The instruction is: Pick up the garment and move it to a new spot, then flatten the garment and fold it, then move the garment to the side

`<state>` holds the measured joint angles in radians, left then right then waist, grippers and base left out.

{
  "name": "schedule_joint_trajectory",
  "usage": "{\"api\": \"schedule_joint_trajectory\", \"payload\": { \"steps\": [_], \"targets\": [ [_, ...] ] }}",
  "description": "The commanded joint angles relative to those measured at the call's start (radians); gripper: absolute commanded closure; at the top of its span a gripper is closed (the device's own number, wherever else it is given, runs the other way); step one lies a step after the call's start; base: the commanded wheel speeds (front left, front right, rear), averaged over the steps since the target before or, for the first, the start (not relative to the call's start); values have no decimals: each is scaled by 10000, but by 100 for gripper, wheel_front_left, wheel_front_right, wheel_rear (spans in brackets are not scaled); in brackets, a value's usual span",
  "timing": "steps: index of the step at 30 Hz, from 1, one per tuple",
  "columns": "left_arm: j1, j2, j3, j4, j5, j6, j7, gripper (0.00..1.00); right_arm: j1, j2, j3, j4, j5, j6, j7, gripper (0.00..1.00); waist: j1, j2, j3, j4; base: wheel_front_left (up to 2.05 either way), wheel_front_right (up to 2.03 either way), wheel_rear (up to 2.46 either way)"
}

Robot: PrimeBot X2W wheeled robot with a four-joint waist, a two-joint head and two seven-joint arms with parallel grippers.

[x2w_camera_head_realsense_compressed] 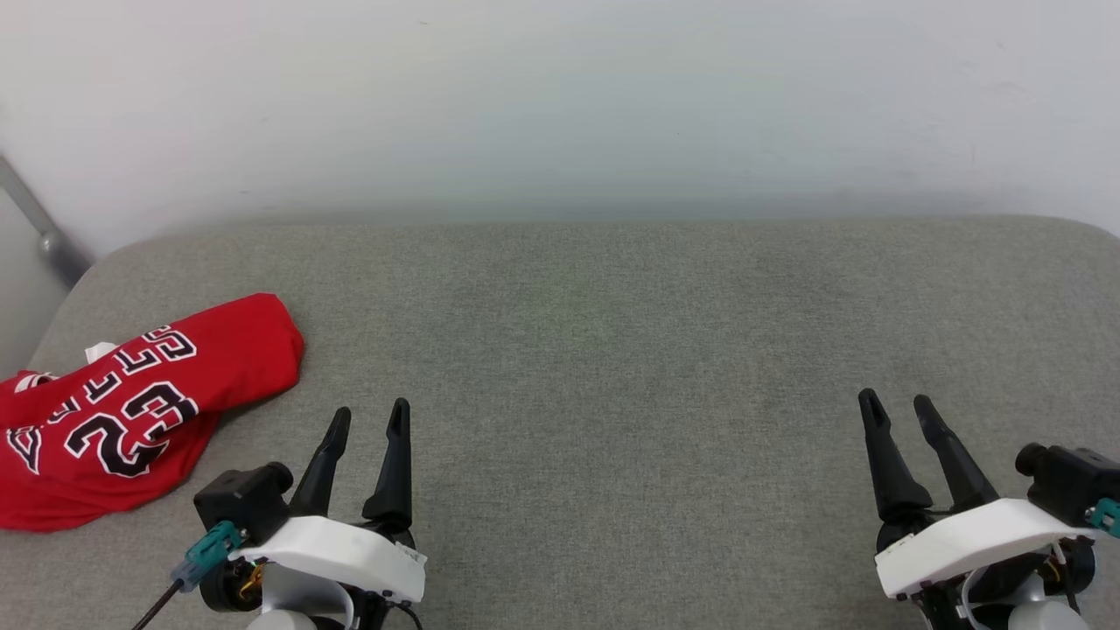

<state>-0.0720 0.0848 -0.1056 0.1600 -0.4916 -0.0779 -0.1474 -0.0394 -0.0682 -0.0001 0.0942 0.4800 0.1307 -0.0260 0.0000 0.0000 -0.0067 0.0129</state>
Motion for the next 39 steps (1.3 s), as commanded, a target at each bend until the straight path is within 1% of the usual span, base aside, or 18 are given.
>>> {"api": "schedule_joint_trajectory", "payload": {
  "steps": [1, 18, 23, 39],
  "targets": [
    [-187, 59, -45, -78, 213, 49, -90, 0, -89, -64, 8, -155, -269, 1, -8, 0, 0, 0, 2, 5, 0, 0, 0],
    [-234, 230, -340, 43, 1883, 307, -502, 0, 138, 60, -77, -479, -2170, 0, 202, 0, 0, 0, -9, 35, 0, 0, 0],
    [-250, 234, -362, 153, 2212, 338, -611, 0, 159, 92, -105, -563, -2624, 0, 193, 0, 0, 0, -16, 35, 0, 0, 0],
    [-214, 73, -406, 385, 2865, 225, -930, 0, 119, 164, -26, -645, -3738, -1, 28, 0, 0, 0, -14, 69, 0, 0, 0]
  ]
}}
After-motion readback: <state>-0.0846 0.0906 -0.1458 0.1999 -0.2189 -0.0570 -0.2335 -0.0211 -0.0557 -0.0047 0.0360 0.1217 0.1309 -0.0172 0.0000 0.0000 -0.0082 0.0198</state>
